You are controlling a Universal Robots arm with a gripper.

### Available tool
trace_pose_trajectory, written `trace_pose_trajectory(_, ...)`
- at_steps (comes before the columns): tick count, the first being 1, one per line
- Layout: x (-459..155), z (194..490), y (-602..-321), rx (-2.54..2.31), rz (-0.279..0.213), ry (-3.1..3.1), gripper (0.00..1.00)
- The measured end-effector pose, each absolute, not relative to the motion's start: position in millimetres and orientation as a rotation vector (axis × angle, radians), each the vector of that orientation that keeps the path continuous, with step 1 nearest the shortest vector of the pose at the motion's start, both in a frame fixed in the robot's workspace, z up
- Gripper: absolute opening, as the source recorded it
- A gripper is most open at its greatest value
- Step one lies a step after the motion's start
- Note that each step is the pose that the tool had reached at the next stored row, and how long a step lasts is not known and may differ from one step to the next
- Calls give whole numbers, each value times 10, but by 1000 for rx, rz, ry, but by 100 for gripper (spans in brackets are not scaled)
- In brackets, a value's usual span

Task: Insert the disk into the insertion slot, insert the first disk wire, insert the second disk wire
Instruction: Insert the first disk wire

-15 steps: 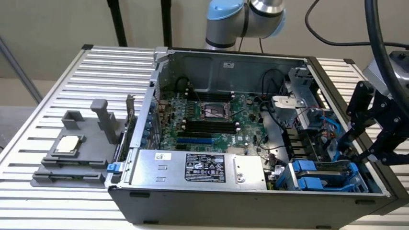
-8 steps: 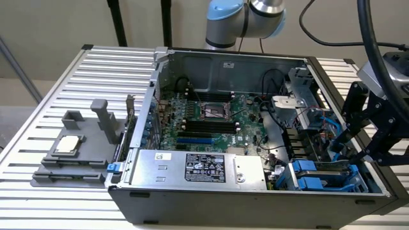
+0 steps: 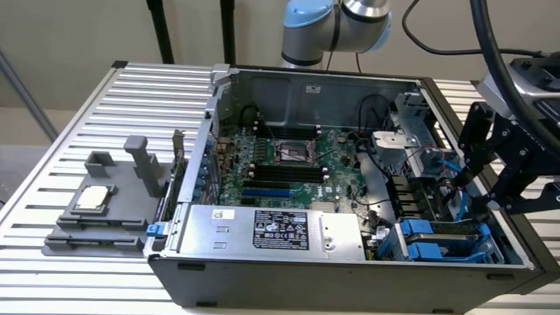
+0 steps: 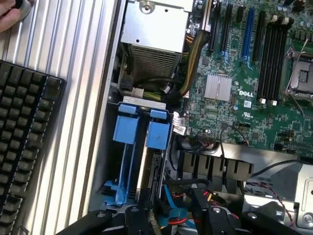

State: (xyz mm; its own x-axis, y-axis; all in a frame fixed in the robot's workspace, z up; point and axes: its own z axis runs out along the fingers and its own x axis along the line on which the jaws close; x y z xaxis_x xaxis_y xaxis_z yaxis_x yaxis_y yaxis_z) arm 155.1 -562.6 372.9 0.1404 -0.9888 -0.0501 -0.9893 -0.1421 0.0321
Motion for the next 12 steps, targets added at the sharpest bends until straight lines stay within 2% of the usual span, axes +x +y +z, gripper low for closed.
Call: trace_pose_trajectory(12,1520,3690,-5838,-2376,99,2045,46)
